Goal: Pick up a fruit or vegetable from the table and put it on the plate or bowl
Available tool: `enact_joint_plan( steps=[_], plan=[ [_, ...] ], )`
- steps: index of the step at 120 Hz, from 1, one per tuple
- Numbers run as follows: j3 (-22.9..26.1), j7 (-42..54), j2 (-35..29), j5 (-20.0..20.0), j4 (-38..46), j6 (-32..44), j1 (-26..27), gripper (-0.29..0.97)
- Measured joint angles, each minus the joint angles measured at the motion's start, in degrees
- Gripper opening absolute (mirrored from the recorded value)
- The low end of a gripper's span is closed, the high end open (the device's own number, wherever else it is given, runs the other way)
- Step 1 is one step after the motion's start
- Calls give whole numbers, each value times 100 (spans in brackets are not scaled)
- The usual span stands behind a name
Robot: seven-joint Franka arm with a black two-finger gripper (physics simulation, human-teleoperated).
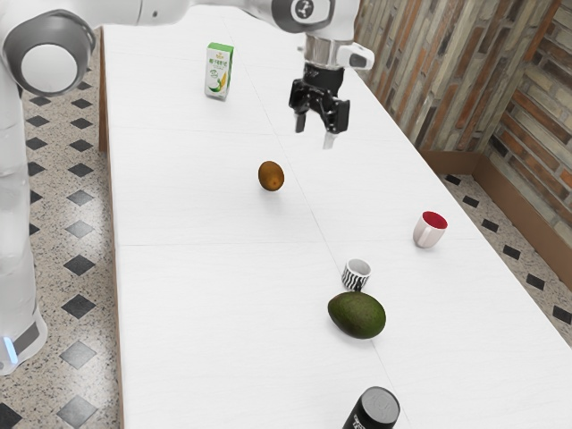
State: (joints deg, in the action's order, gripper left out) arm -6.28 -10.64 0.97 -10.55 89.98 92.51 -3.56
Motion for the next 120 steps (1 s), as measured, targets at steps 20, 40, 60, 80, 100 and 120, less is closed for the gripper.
enact_joint_plan(
  steps=[20,40,60,80,100,120],
  plan=[
    [136,-1374,-3,-133,269,-125,-34,68],
    [134,-2446,-548,10,1345,-326,174,68],
    [-35,-3224,-1356,397,2043,-567,233,68],
    [-238,-3770,-1723,677,2405,-701,186,68],
    [-270,-4207,-1522,712,1826,-267,202,68],
    [-142,-4583,-726,454,1178,444,275,68]
  ],
)
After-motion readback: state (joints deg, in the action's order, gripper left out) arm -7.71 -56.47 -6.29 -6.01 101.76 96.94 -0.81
